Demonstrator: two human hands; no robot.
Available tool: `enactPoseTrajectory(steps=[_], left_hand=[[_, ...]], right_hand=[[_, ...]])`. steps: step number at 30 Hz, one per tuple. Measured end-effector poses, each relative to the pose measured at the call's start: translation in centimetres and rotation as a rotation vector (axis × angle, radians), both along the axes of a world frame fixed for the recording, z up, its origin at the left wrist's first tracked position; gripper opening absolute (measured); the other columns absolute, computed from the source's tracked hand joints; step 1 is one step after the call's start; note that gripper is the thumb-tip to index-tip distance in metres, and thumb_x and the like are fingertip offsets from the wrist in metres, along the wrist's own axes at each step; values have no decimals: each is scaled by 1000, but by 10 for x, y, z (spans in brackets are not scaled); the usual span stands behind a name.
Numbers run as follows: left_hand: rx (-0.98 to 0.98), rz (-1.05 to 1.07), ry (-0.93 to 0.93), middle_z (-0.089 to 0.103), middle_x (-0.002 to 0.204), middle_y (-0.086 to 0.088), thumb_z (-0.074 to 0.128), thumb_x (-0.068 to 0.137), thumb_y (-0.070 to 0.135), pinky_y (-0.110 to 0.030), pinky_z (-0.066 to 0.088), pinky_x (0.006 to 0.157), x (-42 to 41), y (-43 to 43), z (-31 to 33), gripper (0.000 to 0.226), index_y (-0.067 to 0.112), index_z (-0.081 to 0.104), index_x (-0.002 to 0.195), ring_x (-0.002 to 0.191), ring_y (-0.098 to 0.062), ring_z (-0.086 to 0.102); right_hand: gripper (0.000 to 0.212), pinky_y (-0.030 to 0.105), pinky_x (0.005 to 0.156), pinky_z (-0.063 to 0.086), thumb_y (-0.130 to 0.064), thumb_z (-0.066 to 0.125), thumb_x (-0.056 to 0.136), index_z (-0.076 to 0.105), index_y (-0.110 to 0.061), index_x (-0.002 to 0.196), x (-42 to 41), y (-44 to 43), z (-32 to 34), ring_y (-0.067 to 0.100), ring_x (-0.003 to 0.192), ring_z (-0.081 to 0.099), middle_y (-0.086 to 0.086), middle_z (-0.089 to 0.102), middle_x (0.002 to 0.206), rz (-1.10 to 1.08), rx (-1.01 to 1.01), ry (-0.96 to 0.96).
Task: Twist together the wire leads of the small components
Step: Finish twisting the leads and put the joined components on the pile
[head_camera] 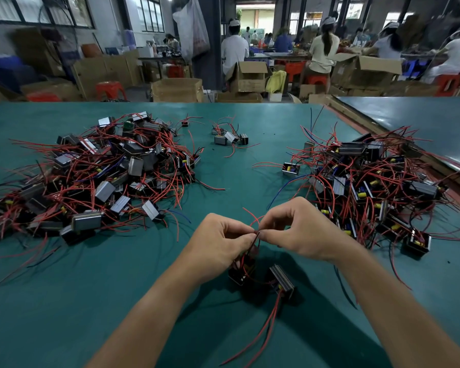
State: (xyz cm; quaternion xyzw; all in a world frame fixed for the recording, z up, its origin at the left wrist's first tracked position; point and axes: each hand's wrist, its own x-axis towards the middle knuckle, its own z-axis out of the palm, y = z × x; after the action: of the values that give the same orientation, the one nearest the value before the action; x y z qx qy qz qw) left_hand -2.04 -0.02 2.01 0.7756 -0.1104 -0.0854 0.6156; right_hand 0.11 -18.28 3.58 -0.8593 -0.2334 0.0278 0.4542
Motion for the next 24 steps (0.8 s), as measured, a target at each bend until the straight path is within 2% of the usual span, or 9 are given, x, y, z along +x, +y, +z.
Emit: enactPoseTrajectory(steps=[4,8,11,14,18,21,24], left_hand=[[18,7,-8,72,65,-2,61,91,0,-17,42,42,1,1,1,23,11,76,77,39,-3,49],[-6,3,14,72,64,-4,60,90,-1,-19,43,41,1,2,2,28,14,74,71,38,-6,48],[-18,4,43,72,65,-4,62,90,0,-19,43,42,1,3,3,27,15,73,71,39,-7,48],[-40,-6,67,72,66,-4,62,91,1,-18,43,42,1,3,5,17,9,73,80,38,-7,48],[-40,9,80,71,69,-6,61,91,1,-20,42,43,2,4,5,13,5,71,83,39,-10,50],[-43,10,99,71,68,-5,63,90,1,-20,42,44,1,4,6,14,8,71,82,39,-9,51],[-36,23,95,71,68,-5,62,91,3,-21,43,44,1,3,7,12,5,72,84,39,-10,51]], right_hand=[[11,42,54,45,-11,79,79,75,-17,70,2,-1,-2,14,56,52,9,69,64,-38,38,-68],[7,38,52,38,-13,80,78,75,-15,74,2,-2,-4,17,57,50,12,69,67,-29,54,-85],[9,39,55,45,-13,79,79,75,-17,73,3,-3,-3,18,56,54,6,70,68,-29,53,-98],[14,42,64,52,-15,77,82,71,-21,71,4,-4,-3,25,62,61,1,69,67,-35,3,-108],[15,31,61,50,-14,73,85,68,-19,71,7,-4,-4,7,56,56,-8,64,60,-69,-18,-84],[14,36,59,48,-11,73,85,68,-15,72,6,-5,-3,9,55,54,-7,62,59,-58,17,-73],[16,36,57,49,-12,73,84,68,-19,71,5,-4,-4,9,54,54,-8,63,59,-22,29,-68]])
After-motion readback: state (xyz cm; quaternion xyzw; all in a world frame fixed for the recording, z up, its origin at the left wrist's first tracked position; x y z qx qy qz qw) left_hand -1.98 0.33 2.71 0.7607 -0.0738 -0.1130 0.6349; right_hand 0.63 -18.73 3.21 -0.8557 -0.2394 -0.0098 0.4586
